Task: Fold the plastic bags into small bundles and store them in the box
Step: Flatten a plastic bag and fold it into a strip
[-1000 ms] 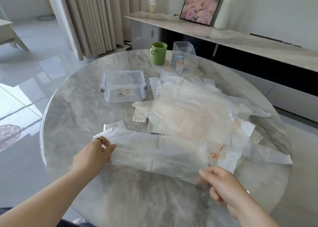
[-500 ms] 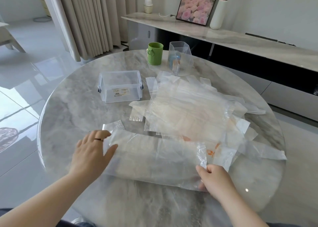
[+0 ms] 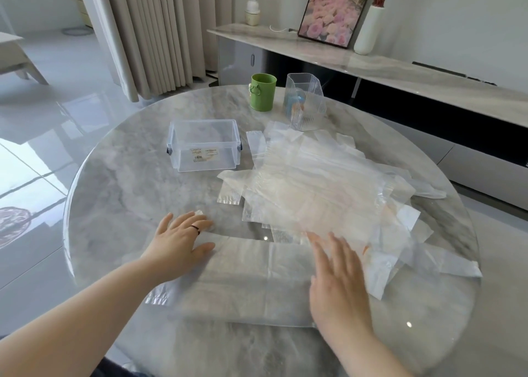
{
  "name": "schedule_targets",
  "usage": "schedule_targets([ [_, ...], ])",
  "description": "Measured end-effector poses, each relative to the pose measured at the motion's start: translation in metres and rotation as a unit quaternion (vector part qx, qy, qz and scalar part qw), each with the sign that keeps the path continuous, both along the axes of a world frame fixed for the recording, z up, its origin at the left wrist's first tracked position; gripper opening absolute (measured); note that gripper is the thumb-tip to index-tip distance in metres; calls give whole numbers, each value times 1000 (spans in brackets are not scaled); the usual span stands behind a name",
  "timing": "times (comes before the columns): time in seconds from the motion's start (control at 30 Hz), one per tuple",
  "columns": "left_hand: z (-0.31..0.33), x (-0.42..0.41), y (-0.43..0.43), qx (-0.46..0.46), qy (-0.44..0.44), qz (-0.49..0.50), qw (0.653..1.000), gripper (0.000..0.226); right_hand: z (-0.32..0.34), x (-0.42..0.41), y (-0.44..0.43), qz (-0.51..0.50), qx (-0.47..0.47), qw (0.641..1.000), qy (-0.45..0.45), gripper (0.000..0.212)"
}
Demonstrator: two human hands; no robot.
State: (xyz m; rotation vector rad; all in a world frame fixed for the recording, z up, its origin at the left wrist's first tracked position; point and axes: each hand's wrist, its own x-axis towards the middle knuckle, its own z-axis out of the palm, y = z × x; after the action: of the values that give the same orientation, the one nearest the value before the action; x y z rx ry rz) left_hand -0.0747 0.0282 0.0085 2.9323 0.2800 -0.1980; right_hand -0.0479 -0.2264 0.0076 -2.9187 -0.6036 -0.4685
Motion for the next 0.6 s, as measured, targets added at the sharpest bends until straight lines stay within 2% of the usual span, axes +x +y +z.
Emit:
schedule_targets([
  [0.07,3,3,0,8,4,-13,1000,45,-13,-3,16,82,6,996,-16,50],
  [0.1,4,3,2,9,3,-12,1000,45,-18,-4,24,102,10,995,2,42],
  [0.17,7,4,5,1,4,-13,1000,63,-30,-4,27,100,-16,994,51,33],
  [0.2,10,4,7,-1,9,-13,1000,76,-33,-4,27,95,-20,992,76,36],
  [0.23,13,4,10,0,18,-17,1000,78,-37,-2,25,92,-25,991,95,44],
  [0.3,20,6,13,2,41,-24,999,53,-39,-2,23,85,-25,991,103,51],
  [0.37,25,9,17,-25,38,-30,999,40,-39,-1,23,88,-14,991,101,52],
  [0.43,29,9,24,-127,44,12,991,40,-41,-1,24,84,-10,992,96,57],
  [0.5,39,7,30,-283,69,69,954,44,-43,-1,23,81,-8,994,79,58],
  [0.53,44,5,34,-332,81,78,936,40,-43,0,23,83,-5,995,61,52],
  [0.6,51,2,42,-363,94,97,922,34,-44,1,23,87,-5,995,40,47],
])
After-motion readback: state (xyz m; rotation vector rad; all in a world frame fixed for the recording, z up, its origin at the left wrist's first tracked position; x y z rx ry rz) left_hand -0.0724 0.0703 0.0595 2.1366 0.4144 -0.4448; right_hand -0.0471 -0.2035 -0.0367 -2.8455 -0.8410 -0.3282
